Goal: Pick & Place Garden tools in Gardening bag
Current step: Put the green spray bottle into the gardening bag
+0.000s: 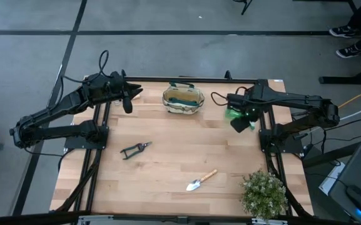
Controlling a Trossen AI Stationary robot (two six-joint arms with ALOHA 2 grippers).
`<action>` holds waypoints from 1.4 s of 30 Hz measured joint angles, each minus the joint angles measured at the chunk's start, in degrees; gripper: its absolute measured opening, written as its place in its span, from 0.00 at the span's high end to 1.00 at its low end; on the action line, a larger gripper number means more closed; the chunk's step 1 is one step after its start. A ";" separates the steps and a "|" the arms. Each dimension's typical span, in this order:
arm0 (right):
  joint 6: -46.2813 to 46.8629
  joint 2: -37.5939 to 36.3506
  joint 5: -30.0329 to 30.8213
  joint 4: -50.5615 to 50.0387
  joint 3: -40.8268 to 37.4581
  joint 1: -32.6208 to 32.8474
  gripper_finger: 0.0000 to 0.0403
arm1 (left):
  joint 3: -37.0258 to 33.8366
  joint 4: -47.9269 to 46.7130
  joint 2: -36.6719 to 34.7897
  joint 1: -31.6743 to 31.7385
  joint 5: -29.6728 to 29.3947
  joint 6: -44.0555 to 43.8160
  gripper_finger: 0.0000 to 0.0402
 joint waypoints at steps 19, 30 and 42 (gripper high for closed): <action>-7.09 0.25 8.60 3.81 -0.02 -2.64 0.42 | 0.00 0.00 0.00 0.00 0.00 -0.02 0.79; -12.06 0.28 10.49 11.51 -7.96 -3.15 0.26 | 0.00 -0.01 0.00 0.00 0.00 -0.01 0.79; -16.93 0.28 10.61 21.91 -16.10 -4.59 0.27 | 0.00 -0.02 0.00 0.00 -0.01 -0.01 0.79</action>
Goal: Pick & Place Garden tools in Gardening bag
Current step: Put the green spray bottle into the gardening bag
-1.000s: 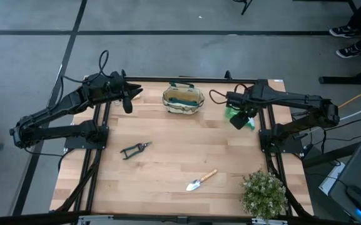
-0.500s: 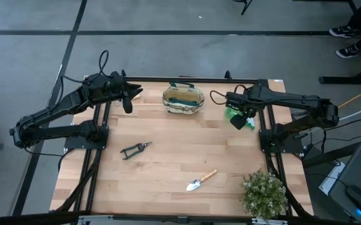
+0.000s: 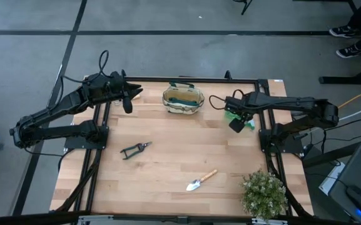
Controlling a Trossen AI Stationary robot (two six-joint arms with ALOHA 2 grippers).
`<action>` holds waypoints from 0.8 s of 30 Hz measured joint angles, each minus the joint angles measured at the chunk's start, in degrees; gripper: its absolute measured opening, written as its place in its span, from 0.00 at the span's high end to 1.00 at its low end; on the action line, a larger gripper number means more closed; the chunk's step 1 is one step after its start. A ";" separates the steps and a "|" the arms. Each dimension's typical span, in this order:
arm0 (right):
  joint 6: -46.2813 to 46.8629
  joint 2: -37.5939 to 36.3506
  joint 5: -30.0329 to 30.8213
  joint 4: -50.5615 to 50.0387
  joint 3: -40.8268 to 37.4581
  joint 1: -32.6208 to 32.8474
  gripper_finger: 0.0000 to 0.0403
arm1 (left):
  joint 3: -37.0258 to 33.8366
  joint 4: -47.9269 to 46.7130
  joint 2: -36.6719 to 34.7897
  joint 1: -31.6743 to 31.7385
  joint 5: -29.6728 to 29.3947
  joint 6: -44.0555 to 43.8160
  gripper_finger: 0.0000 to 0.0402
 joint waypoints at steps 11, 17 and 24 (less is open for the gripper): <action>-2.18 0.31 0.76 6.69 -4.15 -5.10 0.27 | 0.00 0.00 0.00 0.00 0.00 -0.01 0.79; -3.99 0.31 0.55 14.35 -4.10 -6.95 0.27 | 0.00 0.00 0.00 0.00 0.01 -0.01 0.79; -6.96 0.31 -0.51 25.09 -4.09 -7.26 0.27 | 0.00 0.00 0.00 0.00 0.01 -0.01 0.79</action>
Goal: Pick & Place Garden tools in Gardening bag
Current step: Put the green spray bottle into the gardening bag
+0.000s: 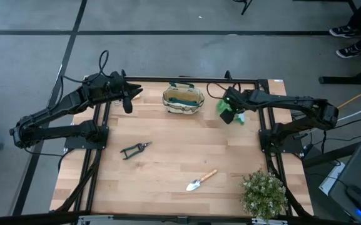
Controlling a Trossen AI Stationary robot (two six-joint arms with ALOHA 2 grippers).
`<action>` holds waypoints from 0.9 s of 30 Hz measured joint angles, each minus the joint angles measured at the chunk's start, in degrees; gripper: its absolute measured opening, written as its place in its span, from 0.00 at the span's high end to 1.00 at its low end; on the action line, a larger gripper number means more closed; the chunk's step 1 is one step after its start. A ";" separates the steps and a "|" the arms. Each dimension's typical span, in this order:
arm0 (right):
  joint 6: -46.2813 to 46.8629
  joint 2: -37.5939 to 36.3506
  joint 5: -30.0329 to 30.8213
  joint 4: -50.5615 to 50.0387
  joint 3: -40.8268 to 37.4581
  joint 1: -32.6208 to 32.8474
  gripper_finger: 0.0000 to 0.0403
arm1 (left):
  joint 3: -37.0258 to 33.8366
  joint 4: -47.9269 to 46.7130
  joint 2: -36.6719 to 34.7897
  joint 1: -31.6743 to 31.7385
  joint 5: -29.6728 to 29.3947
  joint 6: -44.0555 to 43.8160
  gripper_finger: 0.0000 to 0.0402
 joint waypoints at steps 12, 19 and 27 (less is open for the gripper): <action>-5.28 0.00 -20.42 19.37 1.36 0.11 0.27 | 0.00 0.02 0.00 0.00 0.00 0.00 0.79; 19.01 0.00 -20.79 8.39 7.32 0.13 0.27 | 0.00 0.00 0.00 0.00 0.00 0.01 0.79; 41.32 0.15 -23.16 -2.32 7.88 0.50 0.27 | 0.00 0.02 0.01 0.00 0.00 0.01 0.79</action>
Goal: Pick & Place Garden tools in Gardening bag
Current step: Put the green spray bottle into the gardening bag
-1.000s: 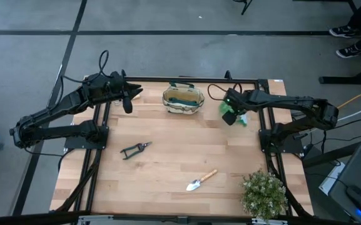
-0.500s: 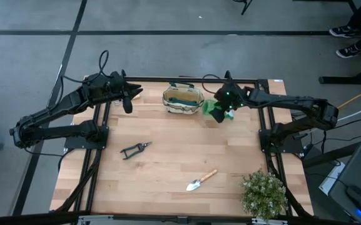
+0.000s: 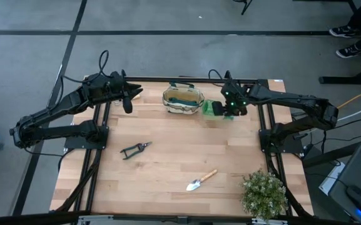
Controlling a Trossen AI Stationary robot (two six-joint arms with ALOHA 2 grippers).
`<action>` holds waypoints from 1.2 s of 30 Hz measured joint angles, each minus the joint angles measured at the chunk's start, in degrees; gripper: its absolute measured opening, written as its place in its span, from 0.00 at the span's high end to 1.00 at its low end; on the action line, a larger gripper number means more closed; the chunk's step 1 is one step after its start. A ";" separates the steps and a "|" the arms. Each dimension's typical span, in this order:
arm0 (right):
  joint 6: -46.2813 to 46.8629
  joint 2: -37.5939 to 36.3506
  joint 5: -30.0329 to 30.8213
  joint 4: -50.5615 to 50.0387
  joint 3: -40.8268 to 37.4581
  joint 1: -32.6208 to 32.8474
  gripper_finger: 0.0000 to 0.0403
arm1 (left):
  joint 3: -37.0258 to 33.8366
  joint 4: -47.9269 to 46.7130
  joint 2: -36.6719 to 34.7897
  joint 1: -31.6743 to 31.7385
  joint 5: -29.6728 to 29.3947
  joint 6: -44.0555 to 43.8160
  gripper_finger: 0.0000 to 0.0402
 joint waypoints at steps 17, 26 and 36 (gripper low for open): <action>6.92 0.00 4.04 2.95 -9.50 -1.70 0.41 | 0.00 -0.02 0.01 0.00 0.00 -0.01 0.79; 12.67 0.00 6.29 6.52 -12.52 -2.75 0.44 | 0.02 -0.02 0.01 0.00 0.00 -0.01 0.79; 13.42 3.24 9.22 10.77 -16.30 -3.51 0.44 | 0.00 -0.02 -0.01 0.00 0.00 -0.01 0.79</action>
